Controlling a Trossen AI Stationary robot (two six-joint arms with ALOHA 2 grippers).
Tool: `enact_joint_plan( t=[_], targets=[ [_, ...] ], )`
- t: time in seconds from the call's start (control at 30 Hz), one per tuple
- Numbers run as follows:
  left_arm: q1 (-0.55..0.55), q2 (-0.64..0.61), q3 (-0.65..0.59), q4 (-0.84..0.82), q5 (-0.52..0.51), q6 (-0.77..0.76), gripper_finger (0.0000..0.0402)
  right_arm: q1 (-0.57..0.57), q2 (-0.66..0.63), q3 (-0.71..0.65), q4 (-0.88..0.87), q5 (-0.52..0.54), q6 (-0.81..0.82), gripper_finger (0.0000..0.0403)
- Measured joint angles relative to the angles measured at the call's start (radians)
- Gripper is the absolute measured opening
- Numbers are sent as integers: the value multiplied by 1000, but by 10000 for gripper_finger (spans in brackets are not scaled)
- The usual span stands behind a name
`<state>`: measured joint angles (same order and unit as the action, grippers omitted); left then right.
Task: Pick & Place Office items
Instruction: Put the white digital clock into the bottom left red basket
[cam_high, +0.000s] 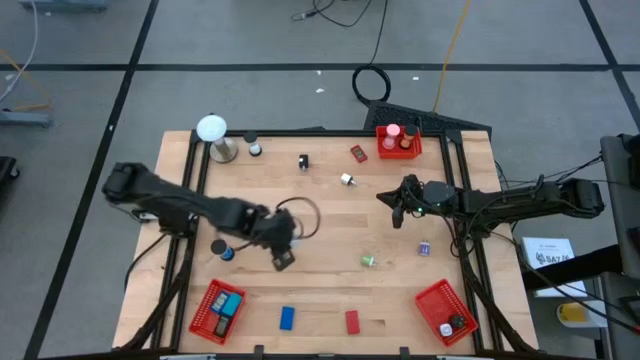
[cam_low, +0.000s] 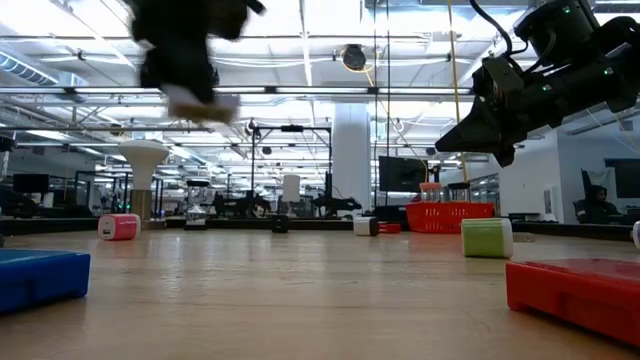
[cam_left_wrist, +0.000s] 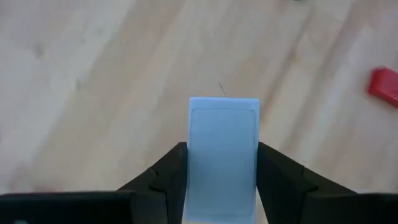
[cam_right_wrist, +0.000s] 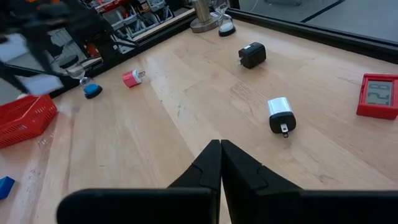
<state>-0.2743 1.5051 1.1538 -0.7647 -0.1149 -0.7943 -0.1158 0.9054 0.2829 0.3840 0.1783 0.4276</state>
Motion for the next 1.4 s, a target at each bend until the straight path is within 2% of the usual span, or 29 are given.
enact_joint_plan(
  t=[0.17, 0.43, 0.57, 0.77, 0.97, 1.4],
  targets=[
    [-209, -67, 0, -121, -70, -288, 154, 0, 0, 0, 0, 1, -2, 1],
    [-569, -74, 0, -203, -127, -831, 154, 0, 0, 0, 0, 3, -2, 1],
    [-718, -43, 0, -229, -152, -1082, 154, 0, 0, 0, 0, 3, -2, 1],
    [-862, 47, 0, -240, -148, -1326, 154, 0, 0, 0, 0, 4, -2, 1],
    [-918, 142, 0, -270, -103, -1458, 154, 0, 0, 0, 0, 10, -1, 1],
    [-934, 247, 0, -247, -38, -1469, 154, 0, 0, 0, 1, 9, 36, 1]
  ],
)
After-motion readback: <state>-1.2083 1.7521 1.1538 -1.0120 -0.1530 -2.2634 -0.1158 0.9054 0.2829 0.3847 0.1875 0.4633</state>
